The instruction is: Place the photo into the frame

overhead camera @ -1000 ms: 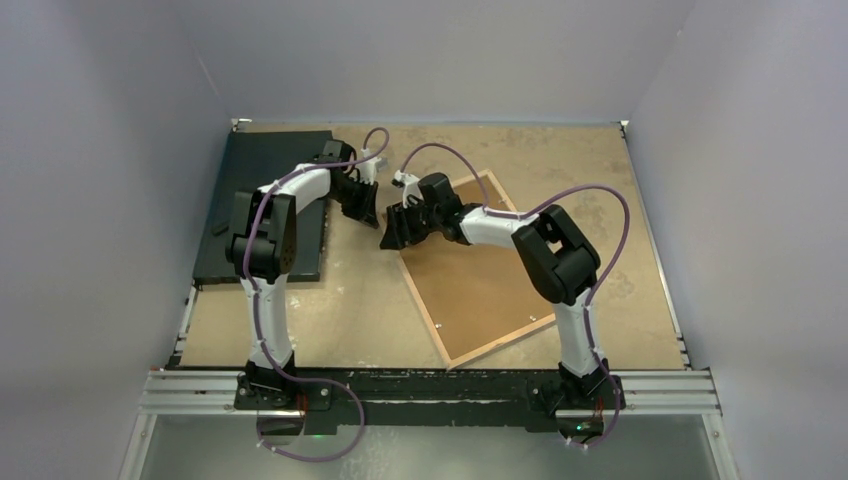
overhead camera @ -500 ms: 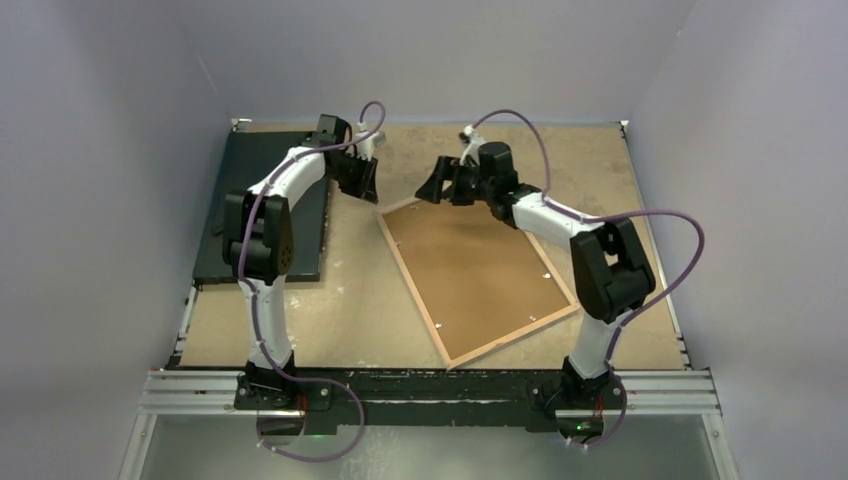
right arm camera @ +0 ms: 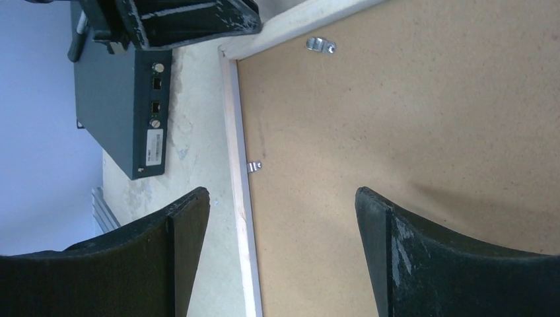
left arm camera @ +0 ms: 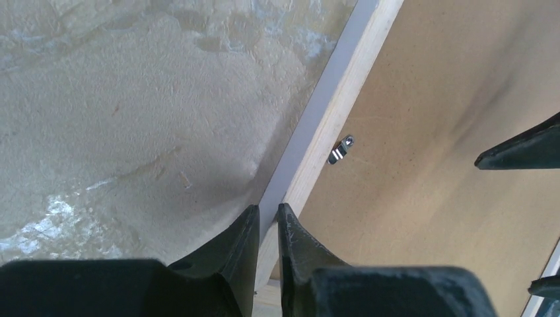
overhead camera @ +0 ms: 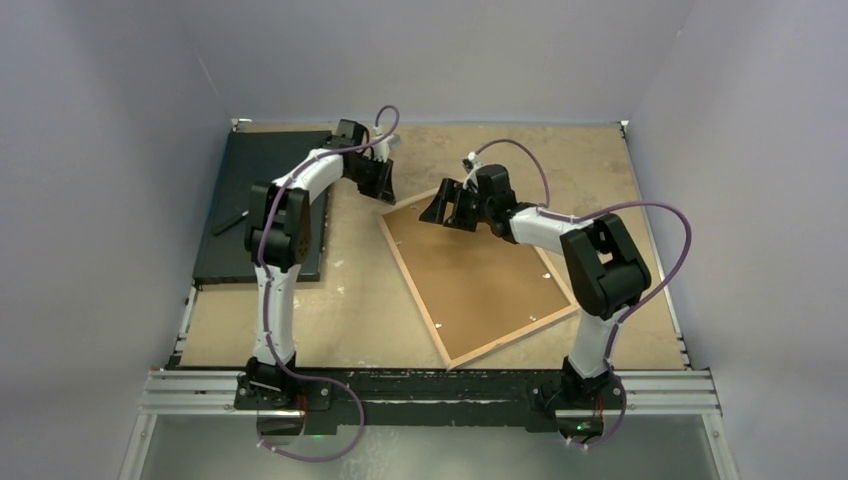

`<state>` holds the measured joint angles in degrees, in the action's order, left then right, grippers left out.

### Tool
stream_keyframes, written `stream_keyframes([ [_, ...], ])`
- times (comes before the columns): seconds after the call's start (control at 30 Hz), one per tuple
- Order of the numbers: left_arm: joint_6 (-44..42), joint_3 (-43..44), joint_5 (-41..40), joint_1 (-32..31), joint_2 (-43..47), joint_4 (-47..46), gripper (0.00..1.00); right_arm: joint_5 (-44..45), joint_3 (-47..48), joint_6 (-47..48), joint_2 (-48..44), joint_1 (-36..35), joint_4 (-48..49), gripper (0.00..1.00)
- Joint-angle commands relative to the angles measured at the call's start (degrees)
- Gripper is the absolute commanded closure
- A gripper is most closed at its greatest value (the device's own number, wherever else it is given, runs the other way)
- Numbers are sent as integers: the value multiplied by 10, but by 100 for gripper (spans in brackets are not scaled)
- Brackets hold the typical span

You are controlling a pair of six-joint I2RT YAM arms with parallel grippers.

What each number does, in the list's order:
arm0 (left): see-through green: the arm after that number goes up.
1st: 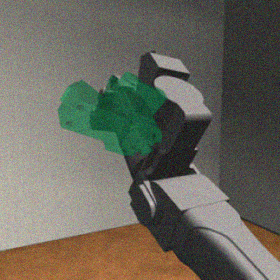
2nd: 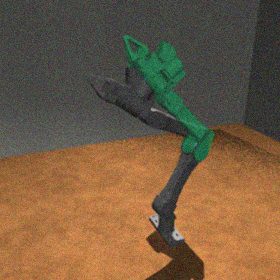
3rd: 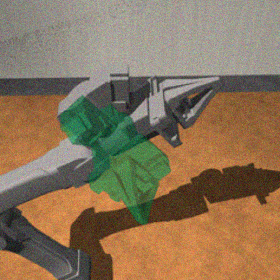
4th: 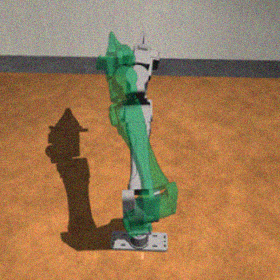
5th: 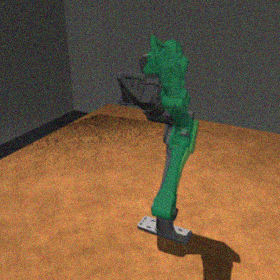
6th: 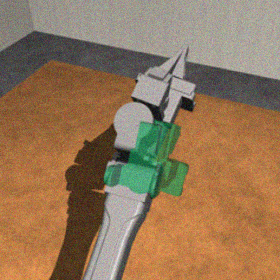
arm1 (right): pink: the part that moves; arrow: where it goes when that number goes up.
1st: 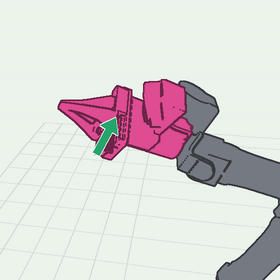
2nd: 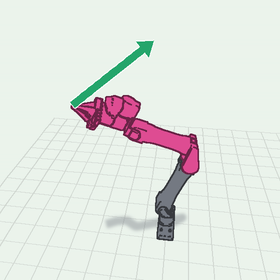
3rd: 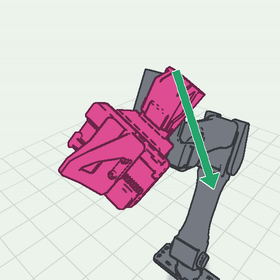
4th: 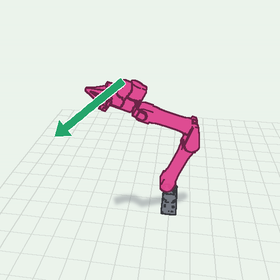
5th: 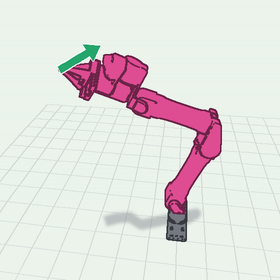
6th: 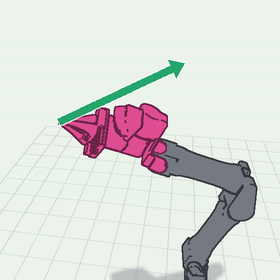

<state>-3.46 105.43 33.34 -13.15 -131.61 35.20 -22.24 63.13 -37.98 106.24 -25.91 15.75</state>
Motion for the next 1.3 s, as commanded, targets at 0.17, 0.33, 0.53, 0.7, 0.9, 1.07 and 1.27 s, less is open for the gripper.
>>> stream_keyframes([
  [0.17, -3, -32, -1, -9, 10, -36, 95, -9, -49, -53, -6, 2, 65, 18],
  [0.33, -29, -108, 8, -12, 46, -34, 100, -10, -70, -64, -11, 2, 45, 18],
  [0.53, -65, -213, 17, -12, 93, -20, 100, -13, -83, -68, -22, 2, 34, 18],
  [0.7, -96, -299, 39, -12, 130, 0, 100, -16, -63, -73, -12, 1, 33, 18],
  [0.9, -125, -348, 33, 3, 181, 25, 100, 21, -53, -46, -62, 43, -71, 15],
  [1.07, -118, -281, -9, 44, 173, 22, 100, 72, -97, -20, -163, 90, -192, 13],
  [1.27, -89, -181, -4, 60, 139, 12, 100, 157, -107, -24, -295, 93, -404, 2],
])
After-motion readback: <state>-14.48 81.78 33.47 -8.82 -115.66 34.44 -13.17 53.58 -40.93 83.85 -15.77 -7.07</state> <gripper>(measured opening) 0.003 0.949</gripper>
